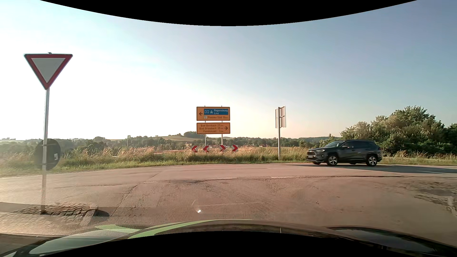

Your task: Follow the waypoints while adhering to traffic rules and regulations

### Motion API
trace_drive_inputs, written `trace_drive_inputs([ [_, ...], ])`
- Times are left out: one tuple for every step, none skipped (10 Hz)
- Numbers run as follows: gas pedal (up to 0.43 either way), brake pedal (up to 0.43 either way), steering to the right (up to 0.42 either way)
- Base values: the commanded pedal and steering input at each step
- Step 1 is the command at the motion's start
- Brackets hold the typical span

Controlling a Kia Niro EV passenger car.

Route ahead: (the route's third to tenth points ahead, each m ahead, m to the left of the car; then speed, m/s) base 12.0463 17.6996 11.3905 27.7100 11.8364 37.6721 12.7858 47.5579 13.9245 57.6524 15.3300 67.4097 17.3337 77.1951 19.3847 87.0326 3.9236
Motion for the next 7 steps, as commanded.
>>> trace_drive_inputs([
  [0.000,0.213,-0.043],
  [0.000,0.201,-0.055],
  [0.000,0.189,-0.069],
  [0.000,0.189,-0.084],
  [0.000,0.201,-0.099],
  [0.000,0.220,-0.120],
  [0.000,0.244,-0.147],
])
